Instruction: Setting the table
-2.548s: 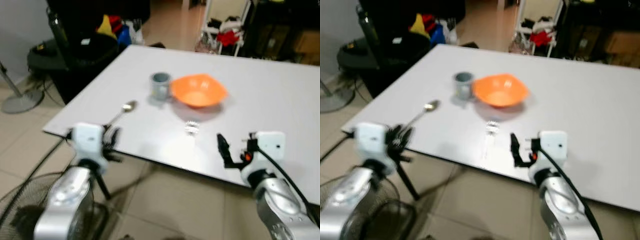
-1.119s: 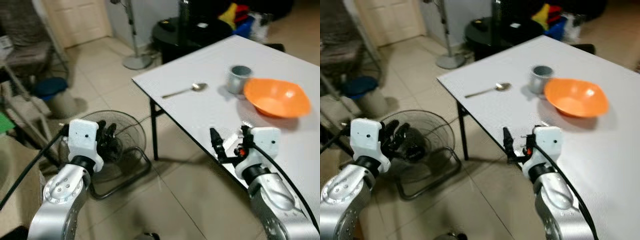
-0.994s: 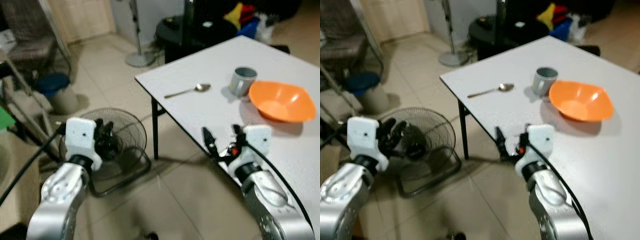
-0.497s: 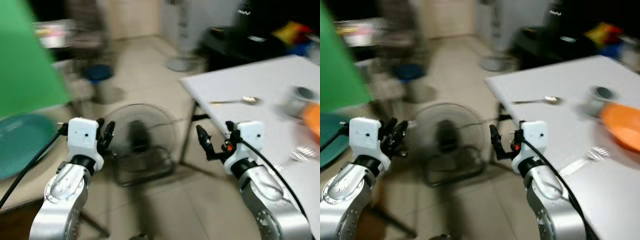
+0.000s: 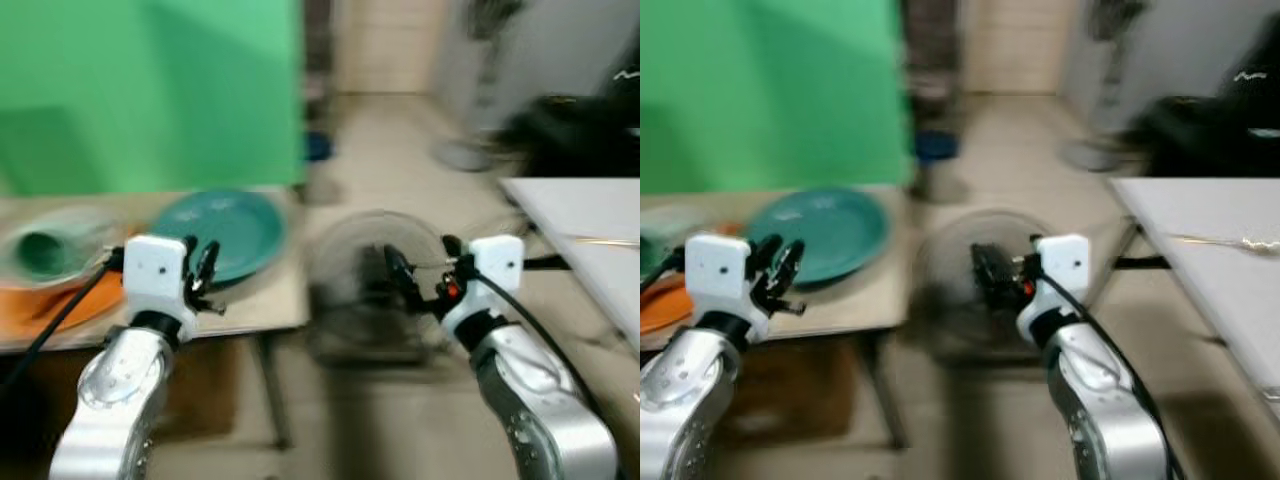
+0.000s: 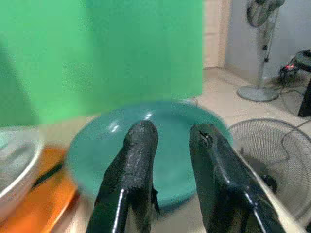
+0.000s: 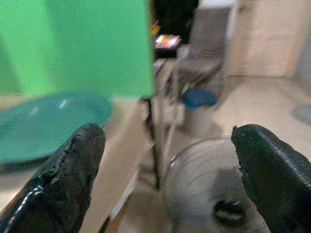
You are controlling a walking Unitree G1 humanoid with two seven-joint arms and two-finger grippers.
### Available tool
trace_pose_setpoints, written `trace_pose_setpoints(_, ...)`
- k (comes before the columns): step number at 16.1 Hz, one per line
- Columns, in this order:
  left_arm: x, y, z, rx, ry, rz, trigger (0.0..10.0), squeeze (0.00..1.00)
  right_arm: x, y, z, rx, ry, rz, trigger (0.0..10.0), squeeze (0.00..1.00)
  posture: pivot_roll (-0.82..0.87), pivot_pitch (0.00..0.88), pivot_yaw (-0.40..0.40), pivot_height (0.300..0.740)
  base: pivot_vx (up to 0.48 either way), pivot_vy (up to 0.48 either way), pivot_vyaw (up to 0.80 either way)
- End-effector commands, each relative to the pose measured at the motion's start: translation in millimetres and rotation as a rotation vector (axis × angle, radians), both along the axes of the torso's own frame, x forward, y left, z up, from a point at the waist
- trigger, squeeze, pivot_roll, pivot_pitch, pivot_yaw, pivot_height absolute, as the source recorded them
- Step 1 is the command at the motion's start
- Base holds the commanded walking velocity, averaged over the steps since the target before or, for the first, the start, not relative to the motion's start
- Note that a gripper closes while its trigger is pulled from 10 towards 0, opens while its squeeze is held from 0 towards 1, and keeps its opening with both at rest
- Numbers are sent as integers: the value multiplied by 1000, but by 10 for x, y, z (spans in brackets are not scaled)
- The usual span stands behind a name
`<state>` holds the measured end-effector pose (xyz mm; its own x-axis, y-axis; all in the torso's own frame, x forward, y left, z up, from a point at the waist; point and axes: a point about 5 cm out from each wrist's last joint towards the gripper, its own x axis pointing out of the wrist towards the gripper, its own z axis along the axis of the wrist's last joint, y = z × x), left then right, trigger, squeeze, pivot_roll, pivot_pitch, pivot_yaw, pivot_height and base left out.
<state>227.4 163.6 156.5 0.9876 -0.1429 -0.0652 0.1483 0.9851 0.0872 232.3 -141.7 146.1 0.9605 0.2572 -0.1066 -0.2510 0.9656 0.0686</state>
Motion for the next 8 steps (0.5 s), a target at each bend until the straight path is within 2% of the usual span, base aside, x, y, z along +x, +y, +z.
trace_pose_setpoints(1,7,63,82,24,-28,27,10000,0,22,61,8,19,0,14,10000,1000,168,0,9,740,0,0,0)
trace_pose_setpoints(3,38,75,119,27,-40,37,10000,0,37,80,8,31,8,16,10000,1000,169,0,9,740,0,0,0)
trace_pose_setpoints(4,57,72,145,32,-49,34,10000,0,38,92,20,34,7,29,10000,831,171,0,9,740,0,0,0)
trace_pose_setpoints(5,65,74,165,26,-55,34,10000,0,42,90,28,41,4,27,10000,0,172,0,8,740,0,0,0)
trace_pose_setpoints(6,67,77,179,22,-60,35,10000,0,49,85,34,58,4,18,10000,0,173,0,9,740,0,0,0)
trace_pose_setpoints(8,71,72,197,25,-61,21,10000,0,58,92,42,79,4,9,10000,0,173,0,12,740,255,0,0)
